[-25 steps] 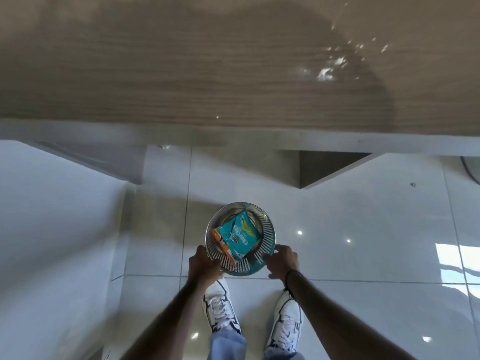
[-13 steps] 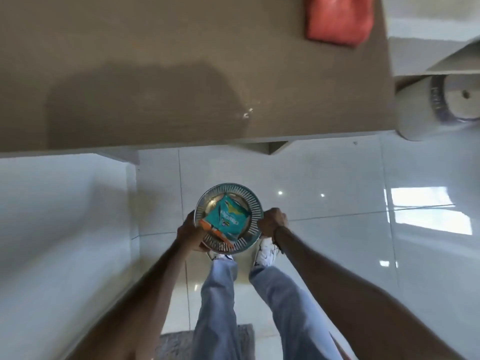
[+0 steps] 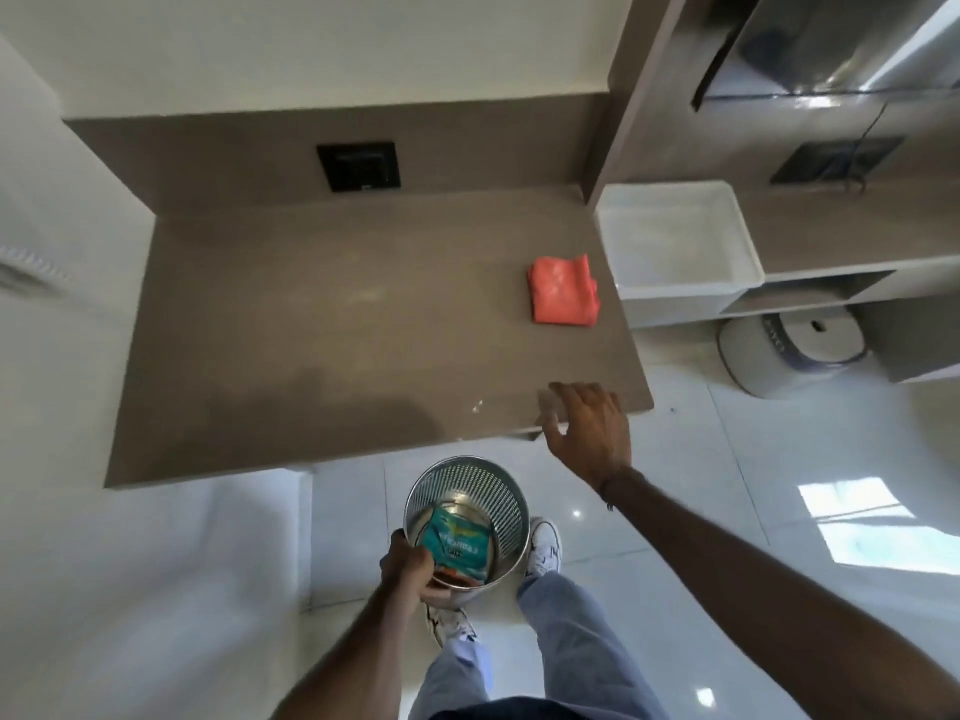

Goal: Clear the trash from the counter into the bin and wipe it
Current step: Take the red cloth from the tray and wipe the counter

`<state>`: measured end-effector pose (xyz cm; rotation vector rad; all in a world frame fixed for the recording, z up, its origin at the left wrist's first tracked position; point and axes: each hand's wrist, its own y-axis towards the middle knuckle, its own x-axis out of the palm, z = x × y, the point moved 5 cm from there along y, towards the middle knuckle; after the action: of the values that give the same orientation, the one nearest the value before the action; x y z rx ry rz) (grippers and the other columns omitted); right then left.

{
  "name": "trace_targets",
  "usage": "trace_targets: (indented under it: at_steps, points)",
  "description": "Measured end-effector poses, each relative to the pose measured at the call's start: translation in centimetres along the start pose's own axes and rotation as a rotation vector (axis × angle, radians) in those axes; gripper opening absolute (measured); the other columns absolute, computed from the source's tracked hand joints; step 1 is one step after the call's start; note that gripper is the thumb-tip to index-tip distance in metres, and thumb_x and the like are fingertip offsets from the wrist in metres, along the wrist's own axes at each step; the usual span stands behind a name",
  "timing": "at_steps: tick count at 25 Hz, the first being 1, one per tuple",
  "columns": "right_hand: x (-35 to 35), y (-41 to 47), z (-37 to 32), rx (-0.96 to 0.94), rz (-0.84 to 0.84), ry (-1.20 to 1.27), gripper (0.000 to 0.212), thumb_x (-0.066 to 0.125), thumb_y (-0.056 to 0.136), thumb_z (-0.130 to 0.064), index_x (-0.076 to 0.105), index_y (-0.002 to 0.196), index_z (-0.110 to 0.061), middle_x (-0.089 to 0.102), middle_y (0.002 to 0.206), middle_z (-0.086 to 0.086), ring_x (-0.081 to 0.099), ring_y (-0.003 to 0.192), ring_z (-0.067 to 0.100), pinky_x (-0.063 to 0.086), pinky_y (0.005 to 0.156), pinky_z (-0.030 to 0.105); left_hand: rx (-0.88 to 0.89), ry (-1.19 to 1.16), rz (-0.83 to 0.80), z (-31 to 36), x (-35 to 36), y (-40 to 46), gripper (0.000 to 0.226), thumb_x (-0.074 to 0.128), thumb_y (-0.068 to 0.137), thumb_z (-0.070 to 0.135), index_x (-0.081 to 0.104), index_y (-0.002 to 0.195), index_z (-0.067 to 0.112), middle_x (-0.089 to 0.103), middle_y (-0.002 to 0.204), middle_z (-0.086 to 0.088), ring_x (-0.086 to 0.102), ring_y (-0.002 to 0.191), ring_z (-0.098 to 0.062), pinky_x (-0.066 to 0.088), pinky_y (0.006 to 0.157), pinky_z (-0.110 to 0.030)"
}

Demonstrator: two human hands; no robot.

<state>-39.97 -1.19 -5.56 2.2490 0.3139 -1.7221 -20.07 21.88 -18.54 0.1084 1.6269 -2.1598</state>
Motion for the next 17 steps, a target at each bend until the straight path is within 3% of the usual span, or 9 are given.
trace_targets:
  at_steps: [3, 5, 7, 10, 13, 17]
  points:
    - [-1.2, 6.8, 0.2, -0.088, -0.011, -0.077, 0.061, 0.066, 0.072, -0.028, 0.061, 0.129, -0.009, 0.067, 0.124, 0.01, 0.062, 0.113, 0.033, 0.048, 0.095, 0.044, -0.003, 0.021, 0.045, 1.9, -0.1, 0.2, 0.029, 0.048, 0.109, 0.024, 0.048, 0.132, 0.006, 0.055, 0.141, -0.028, 0.067, 0.117, -0.052, 0.065, 0.073, -0.063]
    - [-1.0, 11.2, 0.8, -0.098, -0.157, -0.149, 0.079, 0.065, 0.073, -0.031, 0.045, 0.146, -0.008, 0.051, 0.145, 0.014, 0.048, 0.135, 0.032, 0.036, 0.113, 0.048, 0.002, 0.058, 0.061, 3.0, 0.0, 0.6, 0.029, 0.046, 0.109, 0.022, 0.046, 0.134, 0.007, 0.058, 0.14, -0.028, 0.071, 0.111, -0.05, 0.066, 0.073, -0.06]
    - [-0.2, 14.9, 1.7, -0.098, -0.321, -0.214, 0.091, 0.066, 0.076, -0.032, 0.027, 0.155, -0.009, 0.033, 0.158, 0.014, 0.03, 0.148, 0.033, 0.025, 0.121, 0.052, -0.002, 0.049, 0.071, 4.2, 0.1, 0.8, 0.025, 0.046, 0.109, 0.021, 0.047, 0.131, 0.009, 0.061, 0.136, -0.029, 0.077, 0.097, -0.047, 0.067, 0.067, -0.057]
    - [1.3, 17.9, 3.1, -0.094, -0.458, -0.209, 0.085, 0.068, 0.079, -0.028, 0.029, 0.151, -0.009, 0.032, 0.156, 0.013, 0.032, 0.143, 0.036, 0.039, 0.111, 0.05, -0.027, 0.029, 0.074, 5.6, 0.7, 0.9, 0.021, 0.048, 0.109, 0.02, 0.047, 0.128, 0.01, 0.061, 0.135, -0.028, 0.078, 0.094, -0.046, 0.067, 0.06, -0.055]
    - [2.1, 19.0, 3.6, -0.099, -0.42, -0.229, 0.07, 0.069, 0.08, -0.026, 0.041, 0.142, -0.011, 0.045, 0.144, 0.011, 0.042, 0.131, 0.038, 0.047, 0.097, 0.047, -0.03, 0.039, 0.064, 6.5, 1.2, 1.1, 0.026, 0.051, 0.108, 0.025, 0.047, 0.13, 0.012, 0.061, 0.137, -0.028, 0.078, 0.095, -0.046, 0.067, 0.059, -0.052]
    - [2.4, 18.5, 3.0, -0.13, -0.342, -0.255, 0.051, 0.067, 0.082, -0.022, 0.055, 0.13, -0.012, 0.058, 0.13, 0.012, 0.051, 0.12, 0.04, 0.051, 0.088, 0.045, -0.028, 0.047, 0.062, 6.9, 1.7, 1.5, 0.024, 0.051, 0.107, 0.015, 0.046, 0.131, 0.011, 0.062, 0.135, -0.028, 0.079, 0.091, -0.044, 0.069, 0.067, -0.051]
